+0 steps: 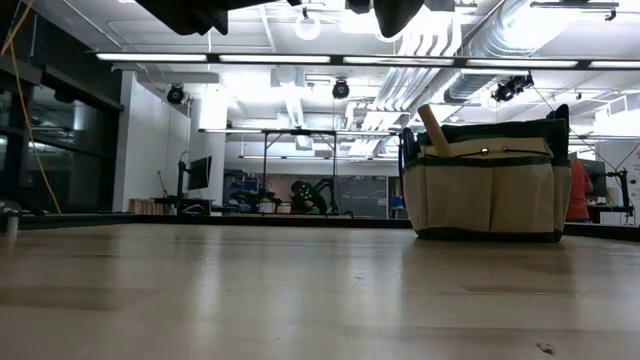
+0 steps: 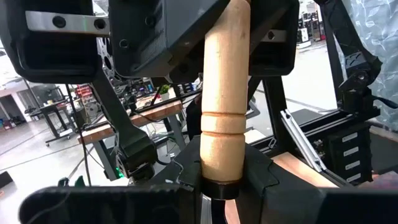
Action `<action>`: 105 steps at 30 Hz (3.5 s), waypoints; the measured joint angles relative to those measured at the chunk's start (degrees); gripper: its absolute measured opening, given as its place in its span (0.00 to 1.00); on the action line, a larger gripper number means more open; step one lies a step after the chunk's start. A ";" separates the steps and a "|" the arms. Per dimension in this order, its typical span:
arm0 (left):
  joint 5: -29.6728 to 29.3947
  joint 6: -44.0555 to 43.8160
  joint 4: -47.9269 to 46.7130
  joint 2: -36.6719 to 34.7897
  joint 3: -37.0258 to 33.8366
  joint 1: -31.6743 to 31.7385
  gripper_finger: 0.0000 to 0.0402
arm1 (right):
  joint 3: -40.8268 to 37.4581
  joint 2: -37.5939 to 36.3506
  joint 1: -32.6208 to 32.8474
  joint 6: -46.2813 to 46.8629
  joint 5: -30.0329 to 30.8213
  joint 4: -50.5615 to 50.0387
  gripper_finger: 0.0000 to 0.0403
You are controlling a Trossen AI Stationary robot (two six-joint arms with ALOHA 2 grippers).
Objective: Pick & Place Garden tools in Gardening bag
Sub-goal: Put the trowel into the gardening bag
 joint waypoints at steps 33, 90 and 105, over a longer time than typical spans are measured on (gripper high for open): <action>-6.54 -1.17 -6.42 0.00 0.04 0.02 0.40 | -0.04 -2.97 0.48 6.93 10.63 -9.34 0.16; -7.46 -10.46 14.62 -17.05 -32.63 2.26 0.28 | -0.02 -21.02 19.14 43.60 37.10 -74.44 0.15; -0.96 -14.64 14.27 -23.99 -37.04 9.74 0.28 | -0.02 -23.16 8.20 27.32 23.52 -66.31 0.15</action>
